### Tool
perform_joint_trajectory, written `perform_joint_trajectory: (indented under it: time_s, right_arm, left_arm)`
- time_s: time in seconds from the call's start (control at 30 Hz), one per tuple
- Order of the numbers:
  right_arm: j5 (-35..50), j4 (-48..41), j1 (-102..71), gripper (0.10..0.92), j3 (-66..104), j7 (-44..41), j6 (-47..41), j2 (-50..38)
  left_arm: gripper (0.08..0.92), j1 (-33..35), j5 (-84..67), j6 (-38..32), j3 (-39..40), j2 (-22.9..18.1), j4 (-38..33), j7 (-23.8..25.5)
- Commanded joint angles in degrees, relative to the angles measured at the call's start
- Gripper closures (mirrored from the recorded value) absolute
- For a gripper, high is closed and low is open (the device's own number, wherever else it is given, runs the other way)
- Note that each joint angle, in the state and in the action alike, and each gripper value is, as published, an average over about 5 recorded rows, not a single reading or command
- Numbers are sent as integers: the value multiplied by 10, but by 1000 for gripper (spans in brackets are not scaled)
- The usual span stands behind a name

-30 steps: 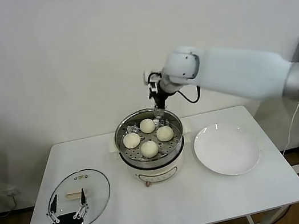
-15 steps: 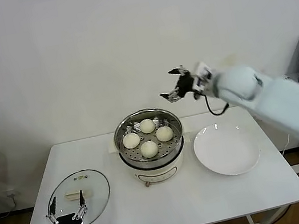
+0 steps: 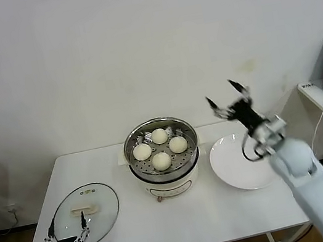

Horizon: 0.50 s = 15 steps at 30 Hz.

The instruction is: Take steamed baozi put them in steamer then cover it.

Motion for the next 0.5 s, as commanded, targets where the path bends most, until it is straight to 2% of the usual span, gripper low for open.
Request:
perform_joint_trajectory:
  time_s: [0.03, 0.2, 0.5]
  right_arm:
    - [-27, 19, -326, 202, 289, -61, 125, 162]
    - [20, 17, -361, 203, 317, -106, 123, 165]
    - [42, 51, -368, 203, 301, -111, 114, 179]
  left_arm:
    - [177, -11, 240, 2, -6, 52, 82, -56]
    - [177, -26, 356, 20, -3, 80, 110, -68]
    - [177, -71, 516, 23, 13, 96, 149, -76]
